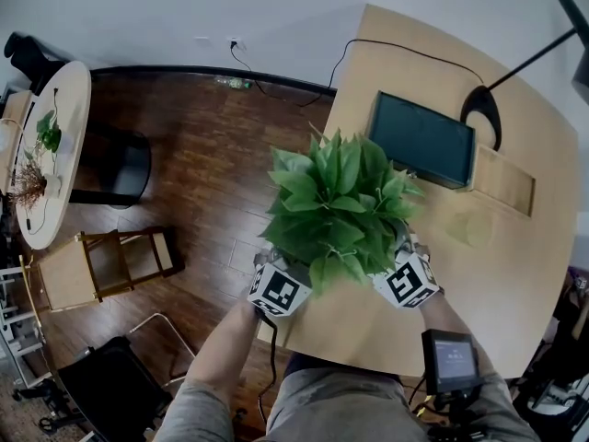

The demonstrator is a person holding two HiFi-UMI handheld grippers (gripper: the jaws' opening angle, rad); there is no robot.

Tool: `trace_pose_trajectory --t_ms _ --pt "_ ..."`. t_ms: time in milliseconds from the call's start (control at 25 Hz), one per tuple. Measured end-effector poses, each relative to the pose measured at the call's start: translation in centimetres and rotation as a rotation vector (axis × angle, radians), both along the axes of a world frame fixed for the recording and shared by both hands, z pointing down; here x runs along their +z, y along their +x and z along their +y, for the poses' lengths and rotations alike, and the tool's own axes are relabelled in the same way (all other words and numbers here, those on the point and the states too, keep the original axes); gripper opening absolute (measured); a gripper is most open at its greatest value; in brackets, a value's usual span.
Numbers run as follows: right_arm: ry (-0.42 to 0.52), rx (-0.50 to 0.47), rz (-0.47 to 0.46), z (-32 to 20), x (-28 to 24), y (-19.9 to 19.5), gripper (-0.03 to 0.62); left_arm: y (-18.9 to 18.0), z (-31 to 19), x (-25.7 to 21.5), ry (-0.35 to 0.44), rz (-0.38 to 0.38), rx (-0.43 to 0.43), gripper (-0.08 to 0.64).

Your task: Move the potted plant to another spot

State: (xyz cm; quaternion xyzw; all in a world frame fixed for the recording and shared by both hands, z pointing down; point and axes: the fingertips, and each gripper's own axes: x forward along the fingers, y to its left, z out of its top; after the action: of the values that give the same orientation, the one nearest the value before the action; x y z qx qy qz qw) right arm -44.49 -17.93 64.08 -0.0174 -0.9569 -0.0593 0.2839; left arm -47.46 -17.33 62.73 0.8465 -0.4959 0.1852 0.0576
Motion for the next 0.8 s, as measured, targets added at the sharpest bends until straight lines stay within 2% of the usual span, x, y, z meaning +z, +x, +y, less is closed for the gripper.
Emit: trace_pose_trajectory --t_ms 320,360,800 --pt "0.023 0.034 0.003 -0.7 -0.1 0.1 0.383 0.0 0.0 0.0 0.010 -0.011 -0.006 0.341" --pt "0.020 0.044 0.000 -0.9 -0.1 0.1 0.346 0.1 0.0 0.0 0.009 -0.011 -0.007 0.342" --pt "0.055 0.073 0.006 -1.1 -0.2 1.5 0.347 1.2 0.1 -0.6 0.022 -0.033 -0.003 0.342"
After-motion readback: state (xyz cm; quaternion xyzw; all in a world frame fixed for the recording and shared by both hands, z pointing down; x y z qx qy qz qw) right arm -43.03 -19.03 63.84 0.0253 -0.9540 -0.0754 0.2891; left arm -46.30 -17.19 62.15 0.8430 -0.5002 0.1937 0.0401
